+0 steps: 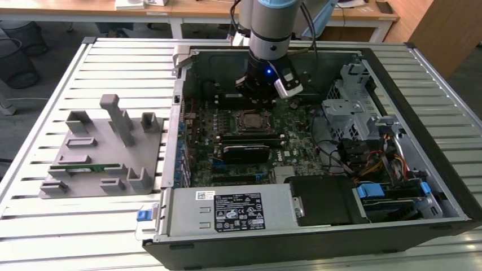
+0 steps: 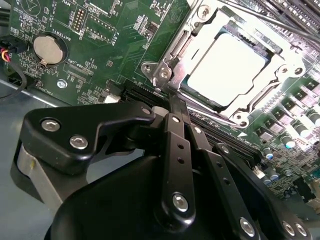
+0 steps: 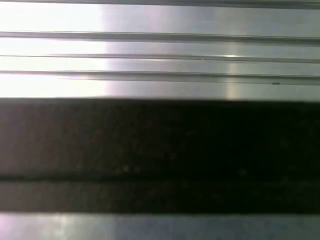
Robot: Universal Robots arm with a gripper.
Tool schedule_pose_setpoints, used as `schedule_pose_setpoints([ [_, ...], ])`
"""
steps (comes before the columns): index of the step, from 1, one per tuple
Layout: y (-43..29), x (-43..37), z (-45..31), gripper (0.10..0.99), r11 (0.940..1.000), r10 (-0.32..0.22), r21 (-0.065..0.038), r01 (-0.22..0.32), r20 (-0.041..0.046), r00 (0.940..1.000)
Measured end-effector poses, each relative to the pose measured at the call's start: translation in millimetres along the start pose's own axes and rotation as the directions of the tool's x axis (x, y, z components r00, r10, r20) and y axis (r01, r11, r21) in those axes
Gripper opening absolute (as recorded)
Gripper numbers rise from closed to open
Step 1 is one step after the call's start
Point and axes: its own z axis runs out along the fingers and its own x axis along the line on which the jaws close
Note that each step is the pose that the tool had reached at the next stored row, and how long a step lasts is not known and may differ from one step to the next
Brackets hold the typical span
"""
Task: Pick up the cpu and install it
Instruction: 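Install the first cpu locking lever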
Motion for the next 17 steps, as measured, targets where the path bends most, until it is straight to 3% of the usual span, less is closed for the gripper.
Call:
schedule_pose_setpoints([
  [10, 0.2, -0.1, -2.5, 0.106, 1.0000, 0.000, 0.000, 0.000, 0.0001, 1.0000],
  [17, 0.0, 0.0, -0.1, 0.106, 0.9996, 0.000, 0.028, 0.000, -0.0002, 1.0000],
])
